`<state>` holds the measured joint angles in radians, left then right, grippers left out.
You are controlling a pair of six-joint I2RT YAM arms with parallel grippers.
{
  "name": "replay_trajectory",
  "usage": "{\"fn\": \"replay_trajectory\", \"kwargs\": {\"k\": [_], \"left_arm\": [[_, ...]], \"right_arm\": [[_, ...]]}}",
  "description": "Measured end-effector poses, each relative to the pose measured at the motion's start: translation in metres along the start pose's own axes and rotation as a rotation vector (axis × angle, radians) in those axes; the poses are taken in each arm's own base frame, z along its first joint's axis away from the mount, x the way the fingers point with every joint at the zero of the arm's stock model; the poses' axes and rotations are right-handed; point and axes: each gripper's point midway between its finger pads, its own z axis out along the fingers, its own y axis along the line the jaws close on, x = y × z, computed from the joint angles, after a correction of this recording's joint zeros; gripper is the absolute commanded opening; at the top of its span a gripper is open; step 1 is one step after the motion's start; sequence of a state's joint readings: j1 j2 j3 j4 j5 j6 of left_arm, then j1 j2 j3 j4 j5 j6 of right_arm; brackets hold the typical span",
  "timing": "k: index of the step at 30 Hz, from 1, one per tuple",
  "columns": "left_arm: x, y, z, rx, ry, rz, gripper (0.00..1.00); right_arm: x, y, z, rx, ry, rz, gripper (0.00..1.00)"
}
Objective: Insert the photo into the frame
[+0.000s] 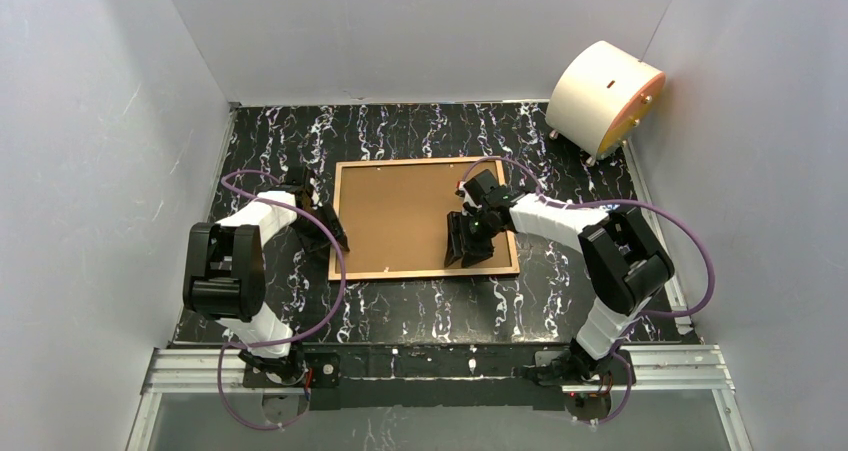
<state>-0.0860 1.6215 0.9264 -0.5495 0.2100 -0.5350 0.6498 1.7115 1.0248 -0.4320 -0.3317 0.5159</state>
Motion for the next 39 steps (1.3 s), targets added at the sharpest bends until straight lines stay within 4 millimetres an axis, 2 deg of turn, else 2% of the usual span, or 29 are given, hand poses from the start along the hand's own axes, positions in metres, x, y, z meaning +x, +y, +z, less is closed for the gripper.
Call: {"fn": "replay_trajectory", "kwargs": {"k": [12,15,17,20,25,29,34,39], "left_arm": [[0.000,0.000,0.000,0.000,-0.001,0.000,0.51],[0.000,0.000,0.000,0.000,-0.001,0.000,0.54],[0.000,0.000,0.000,0.002,-0.001,0.001,0.58],[0.000,-0.002,0.000,0.013,0.001,0.002,0.61],[-0.007,-0.007,-0.002,0.026,-0.013,0.017,0.63],[-0.018,-0.014,-0.003,0.038,-0.034,0.034,0.63],[-0.020,-0.014,-0.004,0.042,-0.041,0.050,0.59],[-0.019,-0.013,-0.003,0.038,-0.038,0.059,0.56]], "right_arm": [[0.004,-0.005,-0.003,0.035,0.006,-0.013,0.58],[0.002,-0.002,-0.006,0.028,0.003,-0.018,0.60],[-0.005,0.005,-0.010,0.009,-0.013,-0.029,0.61],[-0.025,0.023,-0.020,-0.025,-0.070,-0.055,0.62],[-0.059,0.038,-0.035,-0.027,-0.184,-0.085,0.64],[-0.084,0.027,-0.045,0.043,-0.270,-0.067,0.66],[-0.118,-0.002,-0.057,0.137,-0.339,-0.032,0.67],[-0.139,-0.035,-0.048,0.231,-0.328,-0.020,0.66]]}}
